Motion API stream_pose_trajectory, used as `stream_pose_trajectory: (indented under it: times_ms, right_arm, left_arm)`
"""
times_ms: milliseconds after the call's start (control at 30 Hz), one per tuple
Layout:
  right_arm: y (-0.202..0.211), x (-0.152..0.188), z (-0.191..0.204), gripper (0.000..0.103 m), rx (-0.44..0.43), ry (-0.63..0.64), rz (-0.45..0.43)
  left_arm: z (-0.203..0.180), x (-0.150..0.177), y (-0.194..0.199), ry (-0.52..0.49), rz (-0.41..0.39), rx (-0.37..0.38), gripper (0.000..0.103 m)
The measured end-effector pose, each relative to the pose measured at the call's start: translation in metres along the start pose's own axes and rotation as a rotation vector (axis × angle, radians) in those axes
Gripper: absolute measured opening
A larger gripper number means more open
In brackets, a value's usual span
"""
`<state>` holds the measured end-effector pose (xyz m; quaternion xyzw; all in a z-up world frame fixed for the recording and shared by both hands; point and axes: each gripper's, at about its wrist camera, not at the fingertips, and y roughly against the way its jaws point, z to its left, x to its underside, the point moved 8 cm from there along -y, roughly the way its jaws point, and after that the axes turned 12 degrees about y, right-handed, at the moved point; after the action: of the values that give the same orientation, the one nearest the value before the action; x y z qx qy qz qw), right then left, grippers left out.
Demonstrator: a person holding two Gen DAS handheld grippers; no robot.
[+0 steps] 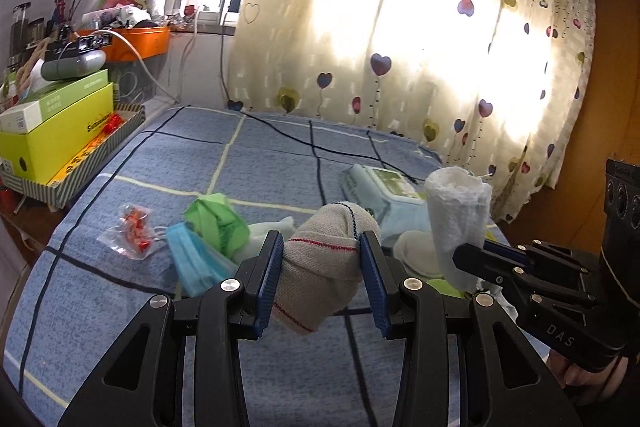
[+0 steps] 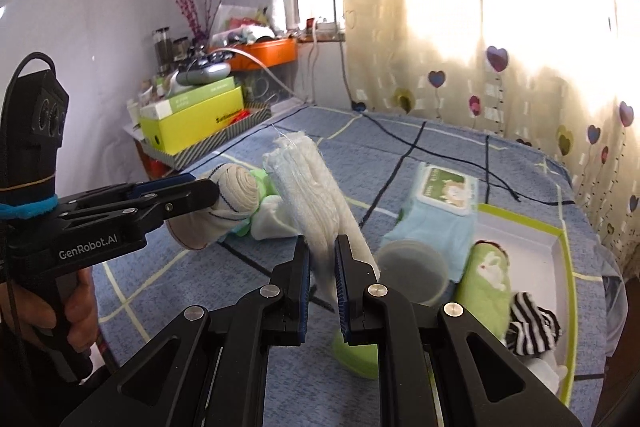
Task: Organize soft objects
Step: 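Carry the rolled sock and white cloth toward the box with both grippers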
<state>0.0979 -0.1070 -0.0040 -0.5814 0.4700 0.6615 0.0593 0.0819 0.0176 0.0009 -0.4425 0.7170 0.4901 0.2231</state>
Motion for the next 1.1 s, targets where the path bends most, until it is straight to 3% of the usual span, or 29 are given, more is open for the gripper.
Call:
stream_pose_trajectory:
  times_ms: [400, 1100]
  right_arm:
    - [0.027, 0.011, -0.048, 0.011, 0.098, -0.068, -0.029]
    - [0.055, 0.061, -0.136, 0.011, 0.239, -0.214, -0.016]
  left_arm:
    - [-0.042, -0.003, -0.013, -0.033, 0.014, 0.075, 0.04]
    - [-0.125, 0.013, -0.048, -0.132, 0.098, 0.189, 0.04]
